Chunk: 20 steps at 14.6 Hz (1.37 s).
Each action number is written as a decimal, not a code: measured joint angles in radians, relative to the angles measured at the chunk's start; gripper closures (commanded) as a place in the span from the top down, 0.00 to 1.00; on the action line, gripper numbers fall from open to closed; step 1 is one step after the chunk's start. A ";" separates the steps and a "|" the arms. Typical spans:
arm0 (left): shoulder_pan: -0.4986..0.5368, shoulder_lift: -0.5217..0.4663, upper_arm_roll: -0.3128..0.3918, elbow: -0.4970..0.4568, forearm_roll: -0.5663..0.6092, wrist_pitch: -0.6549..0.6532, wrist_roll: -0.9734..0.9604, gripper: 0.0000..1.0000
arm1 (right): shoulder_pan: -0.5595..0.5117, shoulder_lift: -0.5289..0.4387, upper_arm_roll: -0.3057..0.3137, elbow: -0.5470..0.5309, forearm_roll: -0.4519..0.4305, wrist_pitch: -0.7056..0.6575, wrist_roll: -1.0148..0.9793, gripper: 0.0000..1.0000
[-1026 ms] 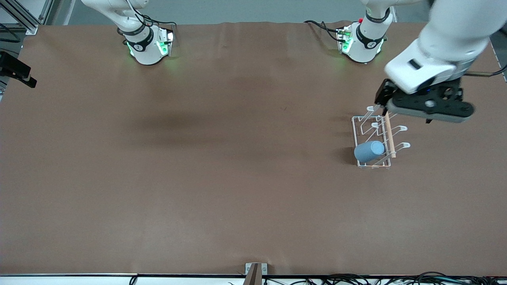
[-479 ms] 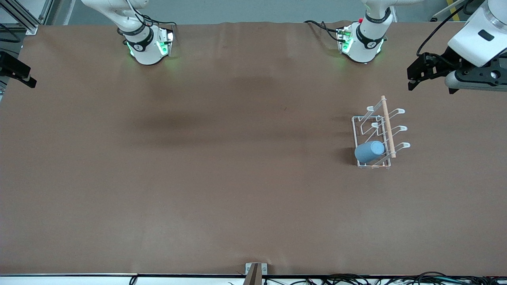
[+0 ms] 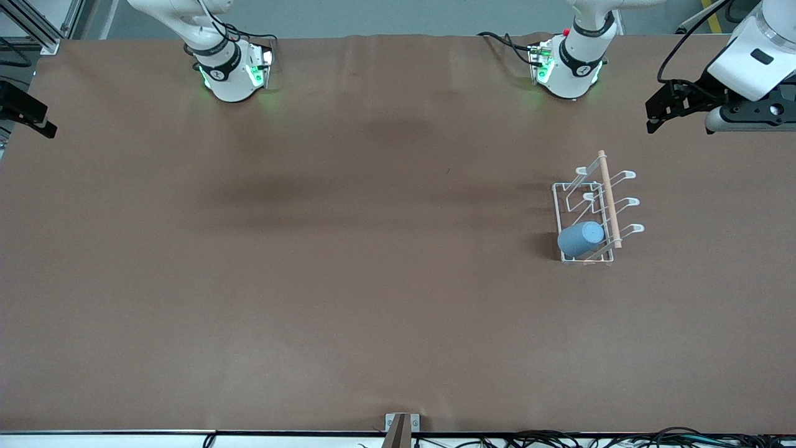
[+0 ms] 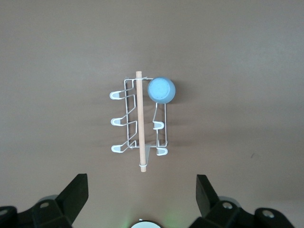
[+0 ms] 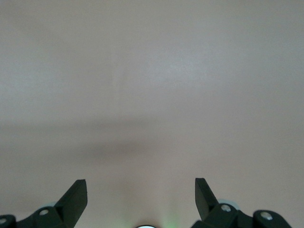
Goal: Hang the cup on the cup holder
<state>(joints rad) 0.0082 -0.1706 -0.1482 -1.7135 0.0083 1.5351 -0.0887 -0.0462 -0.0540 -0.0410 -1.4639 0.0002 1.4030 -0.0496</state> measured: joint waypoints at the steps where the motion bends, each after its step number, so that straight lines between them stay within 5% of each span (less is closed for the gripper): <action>1: -0.001 -0.004 0.000 -0.005 0.002 0.002 0.002 1.00 | 0.000 0.000 -0.001 0.000 0.000 0.000 0.000 1.00; 20: -0.007 0.104 0.002 0.118 0.009 -0.001 0.003 1.00 | 0.000 0.000 -0.003 -0.001 0.000 0.000 0.000 1.00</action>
<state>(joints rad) 0.0011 -0.0669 -0.1464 -1.5950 0.0177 1.5337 -0.0854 -0.0462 -0.0540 -0.0445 -1.4644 0.0002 1.4026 -0.0496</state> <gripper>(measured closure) 0.000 0.000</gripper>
